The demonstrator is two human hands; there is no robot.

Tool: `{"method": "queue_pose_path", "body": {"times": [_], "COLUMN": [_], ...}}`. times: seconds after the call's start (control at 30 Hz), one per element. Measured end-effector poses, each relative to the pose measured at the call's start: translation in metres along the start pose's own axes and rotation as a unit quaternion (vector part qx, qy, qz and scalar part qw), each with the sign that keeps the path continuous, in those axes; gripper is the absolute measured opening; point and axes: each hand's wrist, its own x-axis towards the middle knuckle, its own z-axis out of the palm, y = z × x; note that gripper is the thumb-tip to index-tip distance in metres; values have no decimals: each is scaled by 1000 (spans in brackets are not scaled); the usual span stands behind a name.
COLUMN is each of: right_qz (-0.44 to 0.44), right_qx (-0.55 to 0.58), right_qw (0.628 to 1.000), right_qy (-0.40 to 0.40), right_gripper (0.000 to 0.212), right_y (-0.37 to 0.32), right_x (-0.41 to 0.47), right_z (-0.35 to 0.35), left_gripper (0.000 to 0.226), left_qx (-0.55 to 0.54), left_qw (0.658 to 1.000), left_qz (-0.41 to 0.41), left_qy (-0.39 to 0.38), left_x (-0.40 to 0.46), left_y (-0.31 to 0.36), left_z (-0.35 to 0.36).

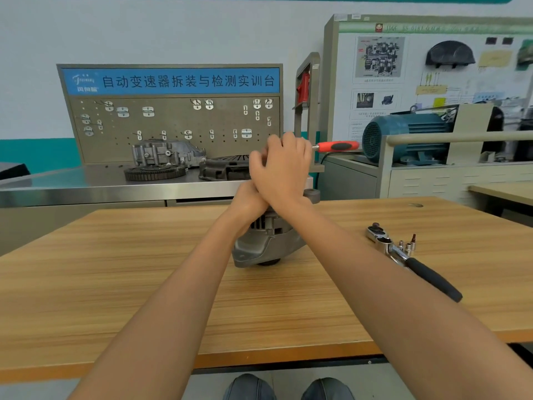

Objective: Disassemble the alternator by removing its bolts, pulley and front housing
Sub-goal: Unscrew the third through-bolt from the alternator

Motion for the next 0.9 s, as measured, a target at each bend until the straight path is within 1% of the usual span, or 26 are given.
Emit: {"method": "queue_pose_path", "body": {"times": [0.03,0.07,0.1,0.13,0.17,0.2,0.27,0.37,0.43,0.47,0.5,0.53,0.57,0.6,0.63,0.67,0.7,0.73,0.77,0.8,0.83,0.9], "right_qz": [18,39,70,116,161,196,241,280,292,296,303,304,285,237,161,77,19,-8,-14,-11,-7,9], "right_qx": [74,161,253,338,400,433,462,516,554,563,560,539,511,461,374,237,90,-12,-57,-57,-27,64], "right_qw": [997,986,965,933,901,879,853,804,770,761,760,776,804,850,911,967,995,1000,998,998,999,997], "right_qy": [4,-2,-17,-31,-41,-44,-44,-97,-127,-130,-129,-123,-109,-89,-71,-49,-28,-14,-4,10,22,41], "right_gripper": [22,30,39,46,49,50,48,51,49,47,47,46,45,43,38,28,17,16,20,22,21,15], "right_y": [-2,-2,-2,-3,-3,-3,0,5,6,5,3,1,-2,-4,-2,1,3,5,5,4,2,-1], "right_x": [3,6,10,14,17,20,26,31,34,35,34,33,30,25,18,10,3,-3,-7,-8,-7,-3], "right_z": [-1,-3,-4,-6,-7,-8,-10,-13,-16,-17,-17,-17,-16,-14,-11,-8,-5,-3,-1,-1,-1,-1], "left_gripper": [24,26,28,27,23,18,12,14,14,14,14,15,16,19,24,29,30,28,27,27,27,27], "left_qx": [-7,-17,-26,-32,-36,-40,-50,-57,-62,-67,-72,-79,-84,-85,-78,-66,-52,-39,-30,-27,-28,-29], "left_qw": [1000,1000,999,998,997,996,994,992,991,991,991,992,993,994,996,997,998,999,999,999,999,999], "left_qz": [-2,-2,-1,2,3,4,3,-5,-1,1,3,6,12,21,27,26,17,7,2,5,10,18], "left_qy": [-4,-14,-28,-46,-64,-79,-97,-113,-119,-115,-109,-99,-86,-68,-46,-24,-7,5,12,17,16,-3], "left_x": [0,-1,-2,-3,-4,-4,-4,-3,-3,-3,-3,-3,-3,-4,-4,-4,-4,-4,-4,-4,-4,-4], "left_y": [1,1,2,2,3,4,3,0,0,0,-1,-2,-3,-4,-5,-6,-6,-5,-4,-4,-4,-4], "left_z": [0,-1,-1,0,0,0,-2,-5,-6,-6,-6,-5,-3,-2,0,0,1,1,1,2,2,1]}}
